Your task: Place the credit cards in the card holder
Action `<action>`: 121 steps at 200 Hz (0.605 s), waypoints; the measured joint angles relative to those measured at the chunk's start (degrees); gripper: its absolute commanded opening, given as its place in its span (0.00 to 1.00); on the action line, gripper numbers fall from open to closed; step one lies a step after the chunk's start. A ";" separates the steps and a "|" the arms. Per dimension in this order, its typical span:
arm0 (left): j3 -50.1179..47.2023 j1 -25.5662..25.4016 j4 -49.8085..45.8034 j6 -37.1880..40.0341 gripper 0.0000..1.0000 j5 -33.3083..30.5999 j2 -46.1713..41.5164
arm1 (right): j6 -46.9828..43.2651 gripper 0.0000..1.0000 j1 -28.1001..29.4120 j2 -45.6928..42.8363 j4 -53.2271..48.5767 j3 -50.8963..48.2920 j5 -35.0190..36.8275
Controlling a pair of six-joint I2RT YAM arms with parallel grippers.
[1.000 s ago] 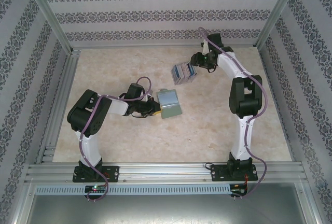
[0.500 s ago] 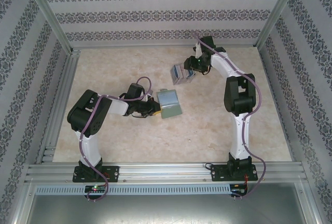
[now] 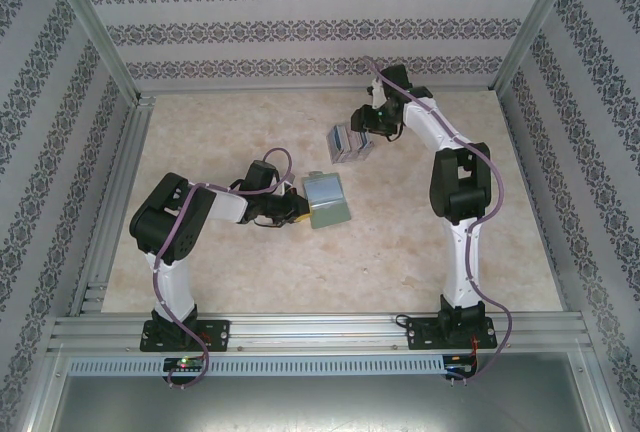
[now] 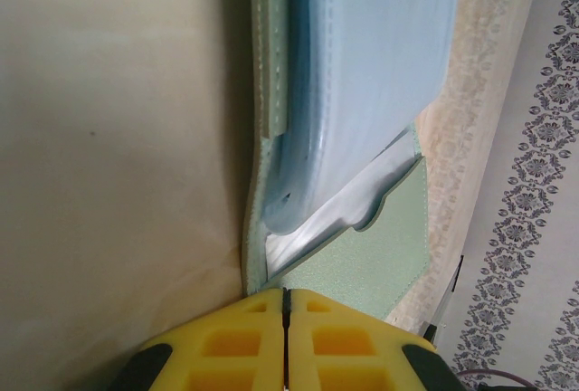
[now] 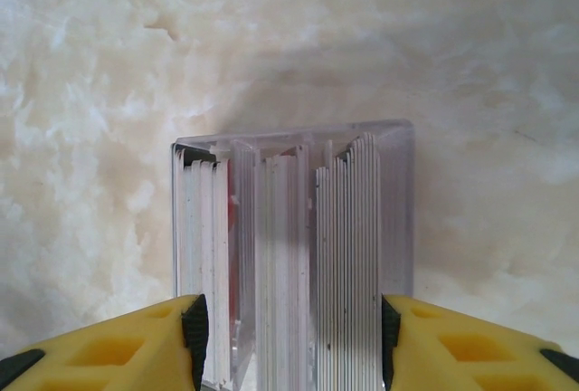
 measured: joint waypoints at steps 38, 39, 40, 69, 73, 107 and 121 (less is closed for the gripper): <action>0.00 0.00 0.02 0.00 0.08 0.00 0.00 | -0.07 0.54 0.00 0.13 -1.44 2.08 -0.28; 0.00 0.00 0.00 0.00 0.08 0.00 0.00 | -0.07 0.54 0.00 0.13 -1.46 2.12 -0.31; 0.00 0.00 0.00 0.00 0.08 0.00 0.00 | -0.09 0.54 0.00 0.15 -1.49 2.21 -0.33; 0.00 0.00 0.00 0.00 0.08 0.00 0.00 | -0.07 0.54 0.00 0.85 -1.57 2.89 -1.01; 0.00 0.00 0.02 0.00 0.08 0.00 0.00 | -0.07 0.54 0.00 1.03 -1.60 2.89 -1.16; 0.00 0.00 0.00 -0.02 0.08 0.02 0.02 | 0.00 0.48 0.00 1.53 -1.55 2.86 -1.51; 0.00 0.00 0.02 -0.04 0.08 0.00 0.02 | -0.02 0.43 0.00 1.51 -1.53 2.86 -1.60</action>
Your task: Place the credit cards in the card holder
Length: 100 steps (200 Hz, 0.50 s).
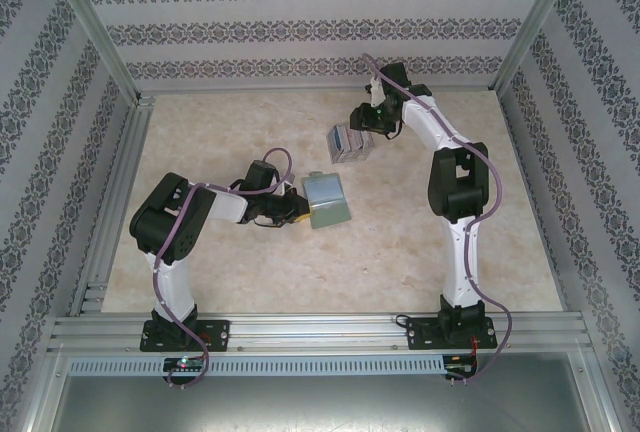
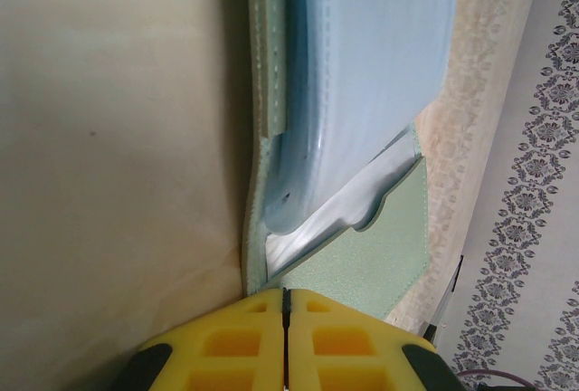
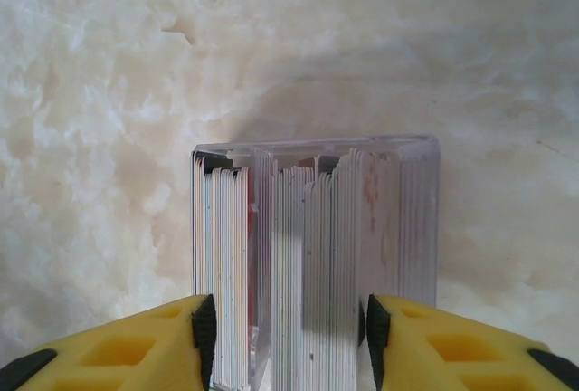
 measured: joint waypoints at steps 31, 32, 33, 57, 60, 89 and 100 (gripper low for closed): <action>0.00 0.00 0.00 -0.17 0.08 0.00 0.00 | -0.02 0.39 -0.04 0.00 0.00 0.00 0.07; 0.00 0.00 0.00 -0.17 0.08 0.00 0.00 | -0.02 0.39 -0.04 0.00 0.00 0.00 0.09; 0.02 0.00 0.00 -0.17 0.08 0.00 0.00 | -0.02 0.39 -0.04 0.00 0.02 0.00 0.07; 0.02 0.00 0.04 -0.35 0.08 0.00 0.04 | -0.04 0.35 -0.07 0.00 0.02 -0.02 0.09; 0.00 0.00 0.07 -0.37 0.08 0.00 0.04 | -0.07 0.34 -0.04 0.00 0.02 -0.02 0.09; 0.00 0.00 0.15 -0.70 0.08 0.00 0.04 | -0.04 0.28 -0.07 -0.15 0.42 -0.76 0.09; 0.00 -0.02 0.17 -0.79 0.08 -0.02 0.07 | 0.09 0.27 -0.07 -0.20 0.48 -0.94 0.09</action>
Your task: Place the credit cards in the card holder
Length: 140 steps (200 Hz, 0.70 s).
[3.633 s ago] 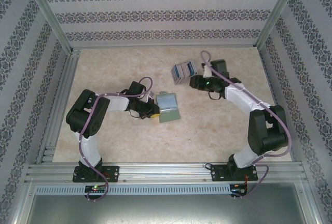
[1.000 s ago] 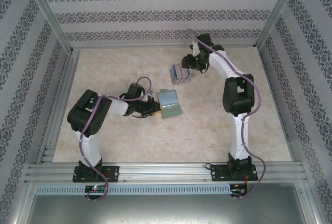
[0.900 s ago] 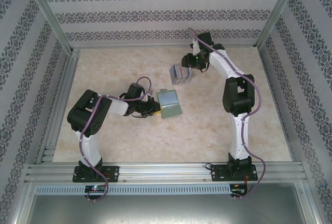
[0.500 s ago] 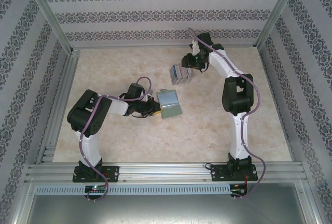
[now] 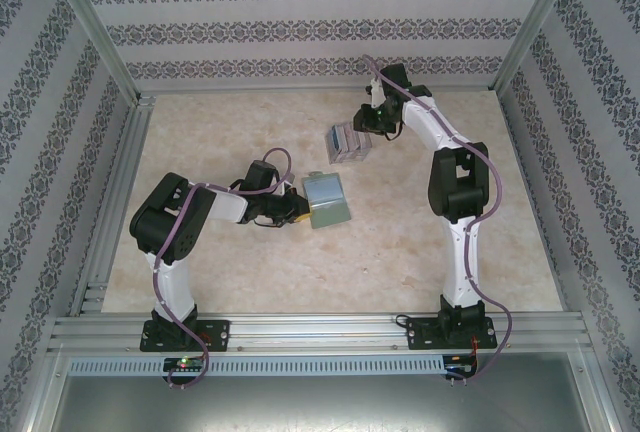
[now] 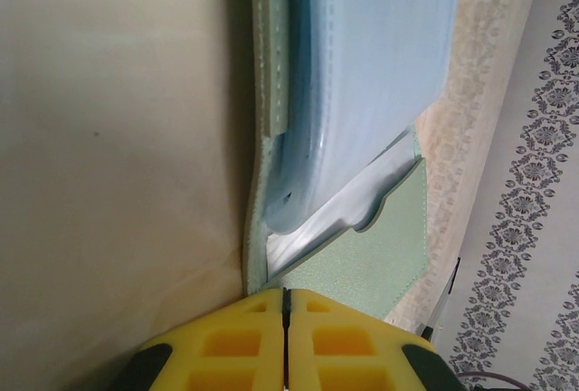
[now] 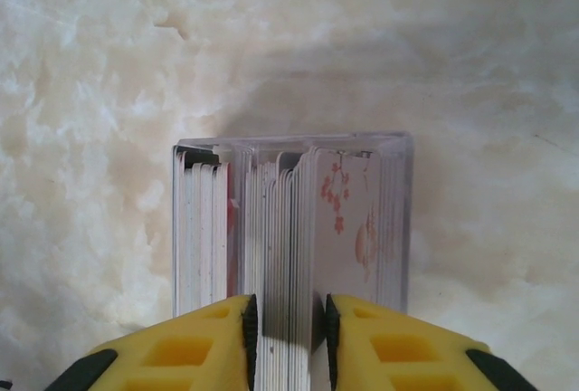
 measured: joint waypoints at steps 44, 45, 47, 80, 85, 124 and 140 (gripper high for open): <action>0.00 0.00 0.00 -0.04 0.08 0.00 0.00 | 0.04 0.24 -0.37 -0.92 0.42 -1.11 -0.17; 0.02 0.00 0.00 -0.04 0.08 0.00 0.00 | 0.04 0.24 -0.39 -0.94 0.44 -1.16 -0.17; 0.02 0.00 0.00 -0.04 0.08 0.00 0.00 | 0.04 0.24 -0.42 -1.03 0.44 -1.18 -0.17; 0.00 -0.02 0.02 -0.20 0.08 -0.02 0.00 | 0.17 0.21 -0.66 -2.23 0.70 -2.14 -0.74; 0.02 -0.02 0.02 -0.20 0.08 -0.02 0.00 | 0.26 0.21 -0.66 -2.36 0.76 -2.16 -0.87; 0.00 -0.02 0.02 -0.22 0.08 -0.04 0.00 | 0.50 0.14 -0.76 -2.73 1.51 -2.16 -1.88; 0.02 -0.02 0.02 -0.22 0.08 -0.04 0.00 | 0.55 0.11 -1.03 -2.73 1.55 -2.27 -1.92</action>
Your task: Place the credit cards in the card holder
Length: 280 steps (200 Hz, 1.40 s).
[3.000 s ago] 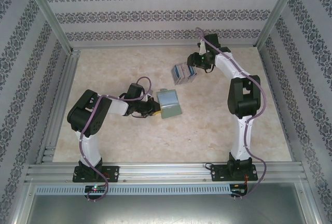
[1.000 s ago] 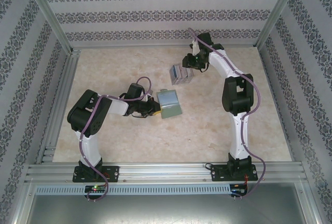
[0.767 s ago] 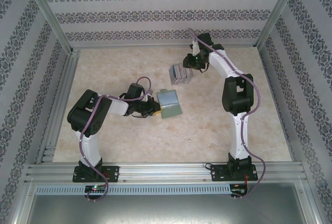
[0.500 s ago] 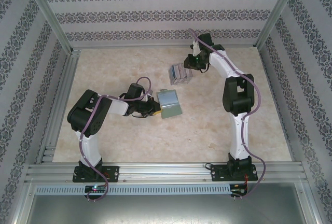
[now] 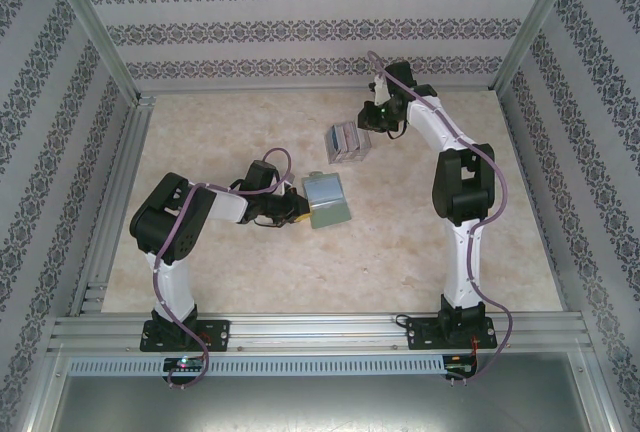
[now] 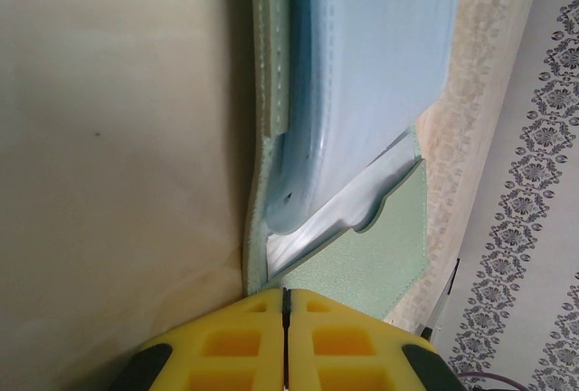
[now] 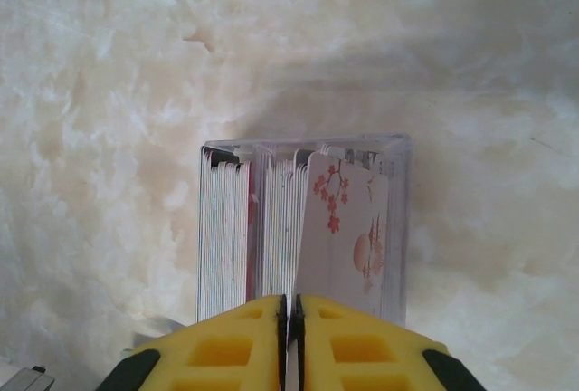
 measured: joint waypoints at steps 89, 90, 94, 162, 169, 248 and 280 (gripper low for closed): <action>-0.02 0.00 0.00 0.00 0.08 0.00 0.00 | -0.31 0.00 -0.48 0.00 -0.04 -0.13 1.44; 0.00 0.00 0.00 0.00 0.08 0.00 0.00 | -0.31 0.00 -0.48 0.00 -0.04 -0.15 1.44; 0.00 0.00 0.00 0.00 0.08 0.00 0.00 | -0.31 0.00 -0.48 0.00 -0.04 -0.15 1.57; 0.11 -0.02 0.00 -0.04 0.08 -0.04 0.04 | -0.33 0.00 -1.25 -2.82 -0.07 -1.27 2.23; 0.24 -0.07 -0.02 -0.09 0.08 -0.11 0.15 | -0.33 0.00 -1.40 -3.67 -0.09 -1.49 2.27; 0.59 -0.13 -0.17 -0.24 0.11 -0.11 0.31 | -0.04 0.00 -1.88 -14.38 2.03 -7.17 0.20; 1.16 -0.50 -0.24 -0.59 0.25 -0.04 0.02 | 1.49 0.00 -1.81 -19.54 4.07 -12.57 -2.78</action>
